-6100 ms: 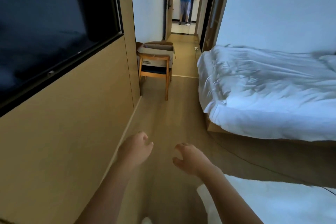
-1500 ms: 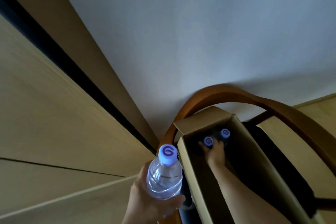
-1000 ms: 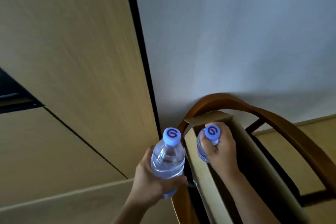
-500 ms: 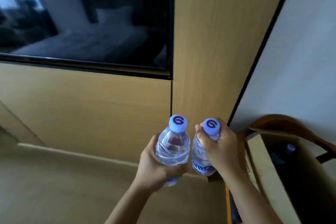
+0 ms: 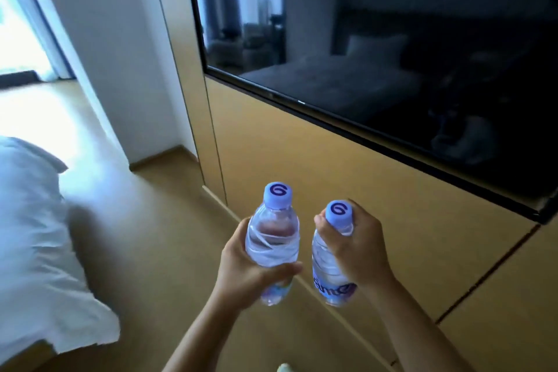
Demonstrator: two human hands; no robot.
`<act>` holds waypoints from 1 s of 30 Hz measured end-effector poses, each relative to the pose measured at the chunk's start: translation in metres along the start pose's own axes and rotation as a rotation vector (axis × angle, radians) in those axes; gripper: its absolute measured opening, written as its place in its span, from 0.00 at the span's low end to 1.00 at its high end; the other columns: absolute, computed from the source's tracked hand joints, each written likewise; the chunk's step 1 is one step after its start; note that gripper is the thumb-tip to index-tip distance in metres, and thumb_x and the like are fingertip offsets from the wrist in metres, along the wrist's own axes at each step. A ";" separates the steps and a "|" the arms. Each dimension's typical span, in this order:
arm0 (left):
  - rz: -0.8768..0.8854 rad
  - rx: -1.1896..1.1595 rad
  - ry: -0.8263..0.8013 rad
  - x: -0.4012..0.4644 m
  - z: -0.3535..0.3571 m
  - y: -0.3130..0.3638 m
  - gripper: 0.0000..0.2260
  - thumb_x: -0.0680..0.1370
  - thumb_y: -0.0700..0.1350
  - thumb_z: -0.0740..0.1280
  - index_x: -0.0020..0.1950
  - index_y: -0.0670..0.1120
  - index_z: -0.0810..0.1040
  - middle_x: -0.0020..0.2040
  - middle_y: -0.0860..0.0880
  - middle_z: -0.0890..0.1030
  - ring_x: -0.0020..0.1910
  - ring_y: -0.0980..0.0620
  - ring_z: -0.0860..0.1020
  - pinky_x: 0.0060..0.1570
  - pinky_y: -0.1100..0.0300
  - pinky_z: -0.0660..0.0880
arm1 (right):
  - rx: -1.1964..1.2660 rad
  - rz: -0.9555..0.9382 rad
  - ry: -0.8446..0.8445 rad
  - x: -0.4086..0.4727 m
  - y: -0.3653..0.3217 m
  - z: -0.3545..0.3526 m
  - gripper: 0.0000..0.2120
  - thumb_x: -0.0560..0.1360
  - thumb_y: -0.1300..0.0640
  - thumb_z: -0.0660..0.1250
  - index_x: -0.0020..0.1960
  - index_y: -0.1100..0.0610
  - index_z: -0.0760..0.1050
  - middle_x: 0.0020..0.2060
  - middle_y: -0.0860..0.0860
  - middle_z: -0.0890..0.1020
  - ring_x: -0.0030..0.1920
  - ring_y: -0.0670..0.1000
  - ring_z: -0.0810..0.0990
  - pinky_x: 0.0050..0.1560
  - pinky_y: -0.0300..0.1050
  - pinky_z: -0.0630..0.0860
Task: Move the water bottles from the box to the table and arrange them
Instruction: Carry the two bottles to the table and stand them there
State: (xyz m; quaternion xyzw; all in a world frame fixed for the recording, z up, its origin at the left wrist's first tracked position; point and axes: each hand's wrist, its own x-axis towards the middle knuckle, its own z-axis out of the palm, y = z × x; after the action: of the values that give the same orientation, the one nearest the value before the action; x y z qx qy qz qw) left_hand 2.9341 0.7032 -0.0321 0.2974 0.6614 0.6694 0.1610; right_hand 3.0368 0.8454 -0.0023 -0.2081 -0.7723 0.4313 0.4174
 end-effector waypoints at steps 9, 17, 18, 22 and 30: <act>0.023 0.109 0.369 0.147 -0.110 -0.015 0.31 0.50 0.50 0.79 0.50 0.45 0.77 0.43 0.52 0.85 0.40 0.57 0.82 0.41 0.67 0.76 | 0.144 -0.117 -0.357 0.162 0.013 0.178 0.06 0.66 0.51 0.67 0.33 0.50 0.71 0.30 0.44 0.79 0.29 0.42 0.74 0.32 0.32 0.70; -0.041 0.192 0.668 0.220 -0.207 -0.050 0.30 0.51 0.51 0.80 0.51 0.52 0.78 0.45 0.52 0.85 0.43 0.55 0.83 0.43 0.67 0.77 | 0.187 -0.183 -0.572 0.238 0.035 0.326 0.09 0.68 0.59 0.73 0.35 0.54 0.73 0.28 0.49 0.78 0.32 0.45 0.76 0.31 0.28 0.68; -0.052 0.205 0.681 0.228 -0.219 -0.054 0.30 0.51 0.52 0.80 0.51 0.51 0.78 0.46 0.52 0.85 0.44 0.54 0.83 0.43 0.65 0.78 | 0.188 -0.184 -0.592 0.244 0.037 0.343 0.09 0.69 0.59 0.73 0.35 0.54 0.74 0.28 0.49 0.78 0.32 0.46 0.76 0.31 0.30 0.69; -0.080 0.235 0.766 0.274 -0.290 -0.078 0.31 0.50 0.54 0.80 0.50 0.50 0.79 0.45 0.51 0.85 0.44 0.53 0.83 0.47 0.57 0.78 | 0.218 -0.201 -0.646 0.272 0.035 0.432 0.07 0.67 0.54 0.69 0.34 0.54 0.74 0.26 0.48 0.78 0.31 0.46 0.77 0.30 0.28 0.68; -0.079 0.281 0.727 0.397 -0.449 -0.108 0.32 0.52 0.55 0.80 0.52 0.48 0.78 0.46 0.51 0.84 0.45 0.53 0.83 0.48 0.55 0.79 | 0.189 -0.244 -0.675 0.350 0.014 0.610 0.08 0.69 0.62 0.72 0.36 0.55 0.74 0.29 0.48 0.78 0.33 0.47 0.76 0.32 0.28 0.68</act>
State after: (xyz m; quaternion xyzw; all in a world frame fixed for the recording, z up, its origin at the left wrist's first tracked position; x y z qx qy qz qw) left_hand 2.3342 0.5976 -0.0412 0.0341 0.7714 0.6275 -0.1005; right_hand 2.3361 0.7912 -0.0222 0.0791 -0.8423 0.4921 0.2051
